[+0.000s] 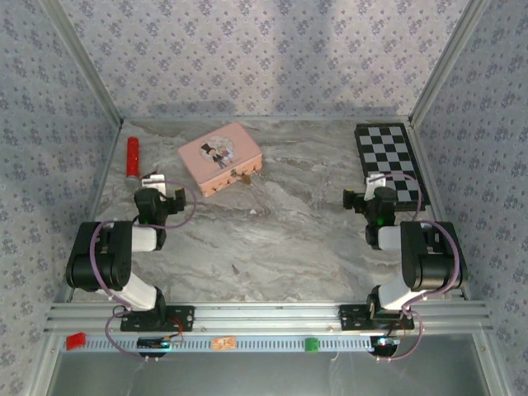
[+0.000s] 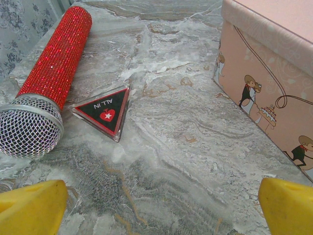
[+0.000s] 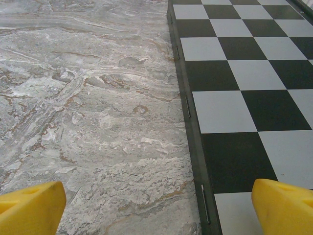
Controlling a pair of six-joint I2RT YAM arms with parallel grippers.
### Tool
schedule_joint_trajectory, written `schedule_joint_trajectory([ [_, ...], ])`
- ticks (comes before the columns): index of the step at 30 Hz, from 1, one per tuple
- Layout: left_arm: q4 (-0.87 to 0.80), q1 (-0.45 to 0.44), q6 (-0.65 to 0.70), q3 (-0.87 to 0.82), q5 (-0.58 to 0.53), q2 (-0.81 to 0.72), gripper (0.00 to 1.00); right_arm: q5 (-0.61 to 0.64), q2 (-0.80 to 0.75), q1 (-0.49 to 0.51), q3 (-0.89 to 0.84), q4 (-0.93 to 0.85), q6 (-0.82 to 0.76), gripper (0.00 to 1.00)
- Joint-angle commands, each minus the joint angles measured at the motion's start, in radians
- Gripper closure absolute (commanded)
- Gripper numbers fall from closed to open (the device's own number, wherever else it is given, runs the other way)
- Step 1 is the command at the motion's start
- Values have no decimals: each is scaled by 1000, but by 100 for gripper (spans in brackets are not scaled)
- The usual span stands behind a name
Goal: Unlock the padlock with the key
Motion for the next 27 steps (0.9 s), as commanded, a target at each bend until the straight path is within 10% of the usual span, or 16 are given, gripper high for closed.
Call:
schedule_joint_trajectory([
  [1, 9, 7, -15, 25, 22, -5, 0, 3, -5, -3, 18, 9, 7, 1],
  [13, -361, -67, -42, 33, -100, -394, 0, -9, -198, 66, 16, -161, -72, 1],
  [20, -880, -70, -511, 186, -213, -665, 0, -119, -481, 160, 143, -556, -18, 1],
  [27, -1257, -67, -624, 313, 20, -810, 0, -207, -738, 244, 301, -849, 288, 1],
])
